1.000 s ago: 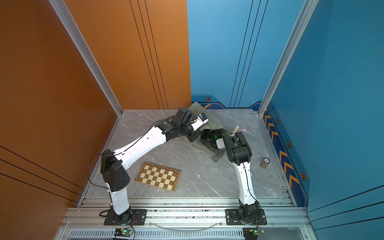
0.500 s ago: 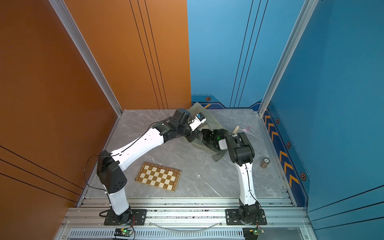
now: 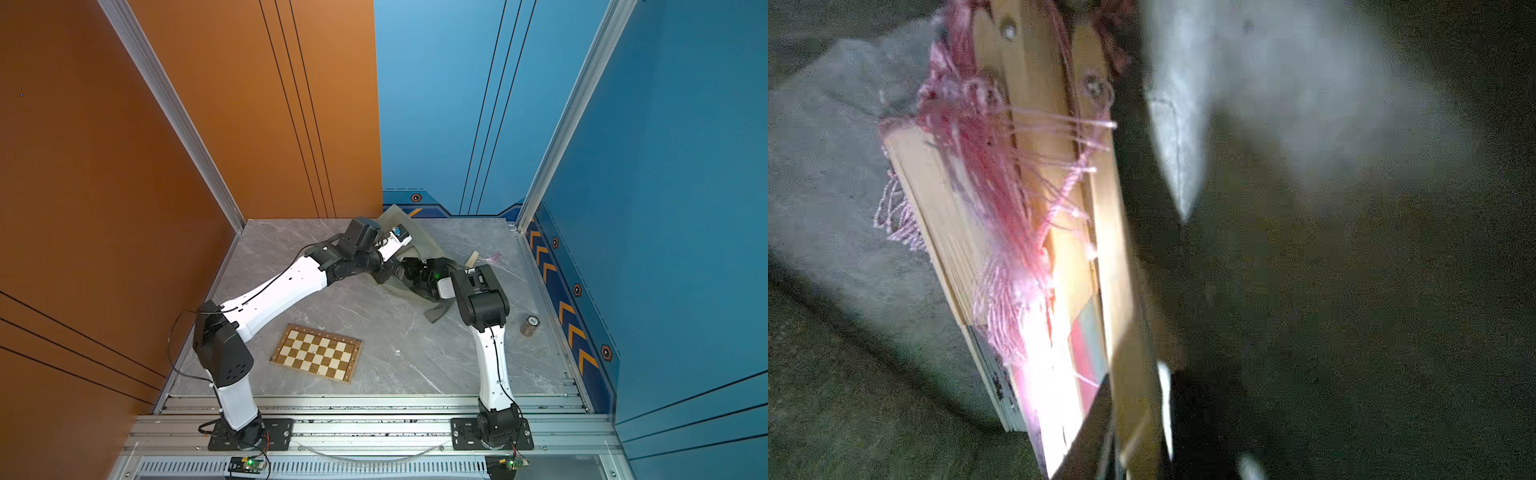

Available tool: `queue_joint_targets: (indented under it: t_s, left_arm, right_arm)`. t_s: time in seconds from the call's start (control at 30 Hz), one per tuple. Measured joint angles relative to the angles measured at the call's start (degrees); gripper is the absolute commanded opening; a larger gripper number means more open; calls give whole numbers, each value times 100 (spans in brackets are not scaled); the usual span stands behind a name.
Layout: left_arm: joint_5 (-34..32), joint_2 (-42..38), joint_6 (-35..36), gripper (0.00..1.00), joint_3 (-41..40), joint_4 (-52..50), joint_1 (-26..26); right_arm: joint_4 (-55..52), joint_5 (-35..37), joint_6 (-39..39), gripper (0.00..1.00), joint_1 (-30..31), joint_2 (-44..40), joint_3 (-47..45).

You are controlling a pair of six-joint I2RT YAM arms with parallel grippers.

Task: Take out the folding fans from the tote bags
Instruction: Pick up the folding fan from the canvas bag.

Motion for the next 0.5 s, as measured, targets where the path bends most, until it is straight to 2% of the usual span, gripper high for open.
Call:
queue_joint_targets:
  t_s: [0.2,0.5]
  left_arm:
    - [-83,0,-2,0,-2,0,-37]
    - [-278,-2,0,0,-85,46,-151]
  right_arm:
    - [-28,-61,-114,1,-11,0,2]
    - [341,-603,-223,0,-146,122,2]
